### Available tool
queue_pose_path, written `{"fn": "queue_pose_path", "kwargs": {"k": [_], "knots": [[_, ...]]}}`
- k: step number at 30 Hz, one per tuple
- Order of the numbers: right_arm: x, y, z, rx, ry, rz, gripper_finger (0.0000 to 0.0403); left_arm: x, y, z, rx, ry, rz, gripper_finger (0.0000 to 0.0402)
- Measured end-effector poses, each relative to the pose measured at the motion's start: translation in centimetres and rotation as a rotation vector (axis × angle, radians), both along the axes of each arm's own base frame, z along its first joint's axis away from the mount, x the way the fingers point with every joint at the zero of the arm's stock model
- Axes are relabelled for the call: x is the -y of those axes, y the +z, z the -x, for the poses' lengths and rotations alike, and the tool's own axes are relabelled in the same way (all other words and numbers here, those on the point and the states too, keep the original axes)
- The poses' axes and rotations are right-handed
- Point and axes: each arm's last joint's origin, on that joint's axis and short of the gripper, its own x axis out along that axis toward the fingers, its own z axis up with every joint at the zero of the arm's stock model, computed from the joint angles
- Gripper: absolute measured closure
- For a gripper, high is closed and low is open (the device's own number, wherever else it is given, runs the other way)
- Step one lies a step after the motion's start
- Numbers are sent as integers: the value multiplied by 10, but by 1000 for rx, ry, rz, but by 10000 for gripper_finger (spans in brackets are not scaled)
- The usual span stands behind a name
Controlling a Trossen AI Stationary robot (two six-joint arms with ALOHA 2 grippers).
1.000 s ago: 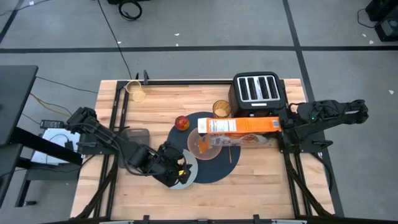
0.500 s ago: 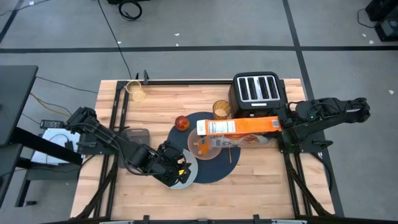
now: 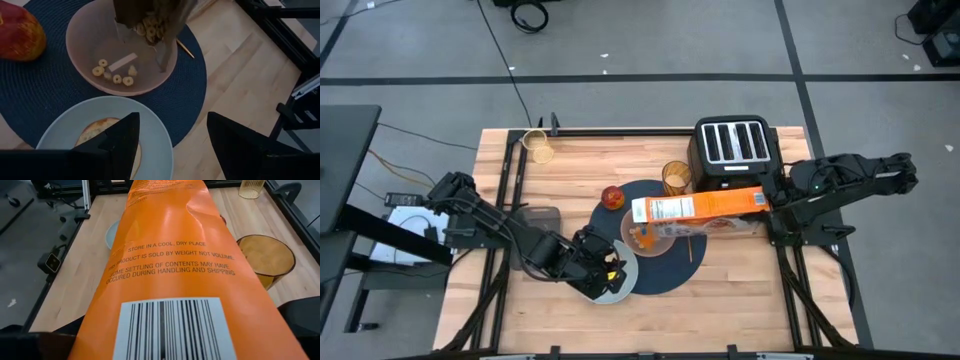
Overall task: Arrange a breakfast setting
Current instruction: Pour the cereal from the cereal box into the orange bowl
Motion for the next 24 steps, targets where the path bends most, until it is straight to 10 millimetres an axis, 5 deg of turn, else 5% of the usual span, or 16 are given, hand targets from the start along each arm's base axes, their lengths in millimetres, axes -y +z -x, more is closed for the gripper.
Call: {"fn": "queue_pose_path", "kwargs": {"k": [24], "knots": [[-6,22,-27,-85,21,46,112,-4,0,-2,3,15,3,164]]}}
